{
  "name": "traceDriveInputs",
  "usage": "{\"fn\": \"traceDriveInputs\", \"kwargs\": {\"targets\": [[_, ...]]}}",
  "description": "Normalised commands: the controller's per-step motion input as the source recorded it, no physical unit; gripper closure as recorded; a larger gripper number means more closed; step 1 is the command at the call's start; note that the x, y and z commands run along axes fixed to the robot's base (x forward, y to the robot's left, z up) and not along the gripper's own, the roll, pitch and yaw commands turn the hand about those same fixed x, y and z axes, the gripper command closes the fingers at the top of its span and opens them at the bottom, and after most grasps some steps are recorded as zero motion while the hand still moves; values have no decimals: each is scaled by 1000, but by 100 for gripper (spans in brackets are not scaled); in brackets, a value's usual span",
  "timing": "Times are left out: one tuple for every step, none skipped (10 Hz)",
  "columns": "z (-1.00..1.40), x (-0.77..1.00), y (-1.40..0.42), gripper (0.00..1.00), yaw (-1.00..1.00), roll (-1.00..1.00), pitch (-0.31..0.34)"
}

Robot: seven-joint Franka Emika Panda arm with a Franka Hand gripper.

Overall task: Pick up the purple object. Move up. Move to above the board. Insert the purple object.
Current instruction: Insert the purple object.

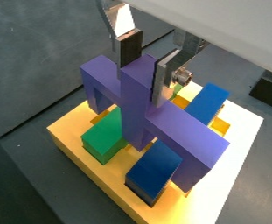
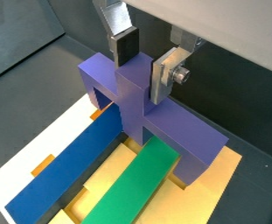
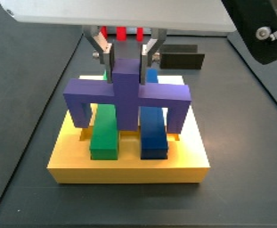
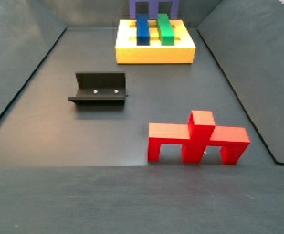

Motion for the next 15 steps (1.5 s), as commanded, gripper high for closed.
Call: {"fn": "traceDriveInputs", "kwargs": {"targets": [[0, 163, -17, 100, 26, 49, 34], [0, 189, -3, 100, 6, 34, 41], [0, 146, 0, 100, 0, 0, 29], [129, 0, 0, 100, 0, 0, 14], [0, 0, 0, 100, 0, 9, 0], [0, 0, 0, 100, 0, 9, 0], [0, -3, 0, 100, 0, 13, 0], [0, -54, 0, 100, 0, 129, 37], [0, -34, -17, 100, 0, 143, 39], [-6, -49, -17, 100, 0, 151, 30], [-14, -26, -29, 100, 3, 173, 33], [-34, 0, -17, 100, 0, 146, 26], [-26, -29, -31, 100, 11, 120, 0], [-117, 0, -69, 100, 26, 129, 0], [-203, 17, -94, 100, 20, 131, 0]]}}
